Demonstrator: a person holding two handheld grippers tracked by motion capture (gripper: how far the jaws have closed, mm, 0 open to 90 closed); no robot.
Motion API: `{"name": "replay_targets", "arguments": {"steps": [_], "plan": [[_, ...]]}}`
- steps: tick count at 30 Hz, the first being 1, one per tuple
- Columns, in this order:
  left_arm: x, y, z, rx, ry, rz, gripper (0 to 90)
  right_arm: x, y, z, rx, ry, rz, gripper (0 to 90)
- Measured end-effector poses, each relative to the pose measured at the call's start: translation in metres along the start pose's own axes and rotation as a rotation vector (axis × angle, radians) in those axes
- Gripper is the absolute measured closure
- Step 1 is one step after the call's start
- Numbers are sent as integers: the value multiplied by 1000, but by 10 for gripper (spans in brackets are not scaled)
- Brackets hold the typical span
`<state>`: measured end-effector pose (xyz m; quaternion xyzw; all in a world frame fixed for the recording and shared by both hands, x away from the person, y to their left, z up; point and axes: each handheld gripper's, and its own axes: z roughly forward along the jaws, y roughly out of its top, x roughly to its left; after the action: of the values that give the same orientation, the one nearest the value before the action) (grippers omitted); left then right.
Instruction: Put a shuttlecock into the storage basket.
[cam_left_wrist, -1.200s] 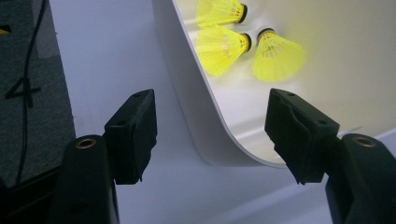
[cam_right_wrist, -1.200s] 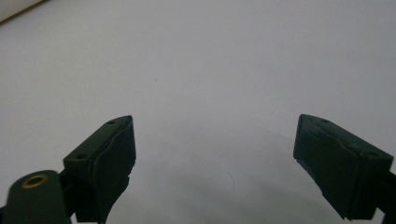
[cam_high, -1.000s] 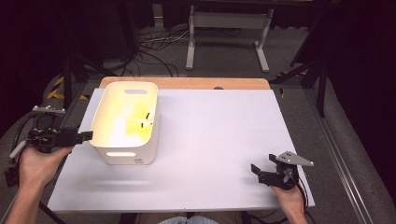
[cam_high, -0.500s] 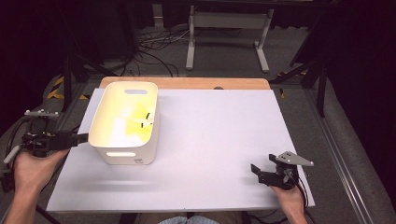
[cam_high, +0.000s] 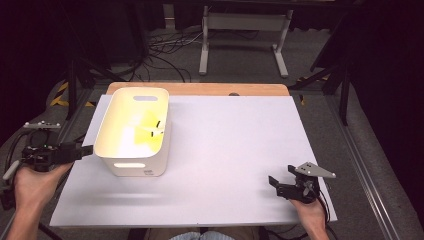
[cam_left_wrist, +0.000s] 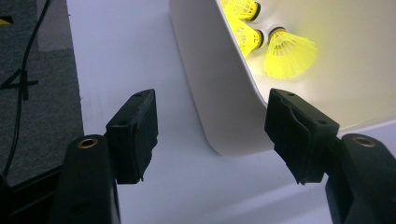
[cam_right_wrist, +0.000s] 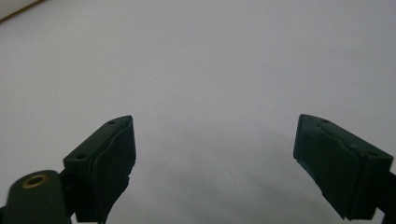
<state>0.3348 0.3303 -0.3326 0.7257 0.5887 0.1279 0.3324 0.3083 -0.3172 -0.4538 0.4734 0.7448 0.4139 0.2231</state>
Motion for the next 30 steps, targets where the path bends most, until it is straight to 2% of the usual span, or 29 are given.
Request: {"name": "replay_targets", "arguments": {"steps": [4,6,7,9,30], "plan": [[2,-4,2,-3,2,-7,346,0,0,0,2,-1,0,134],[4,-5,2,-5,14,4,346,0,0,0,2,-1,-3,135],[4,-7,2,-10,4,-15,346,0,0,0,3,-1,-3,135],[4,-9,3,-11,2,-17,345,0,0,0,3,-1,-4,135],[6,-24,10,-20,8,-12,338,0,0,0,3,-1,-5,135]]}}
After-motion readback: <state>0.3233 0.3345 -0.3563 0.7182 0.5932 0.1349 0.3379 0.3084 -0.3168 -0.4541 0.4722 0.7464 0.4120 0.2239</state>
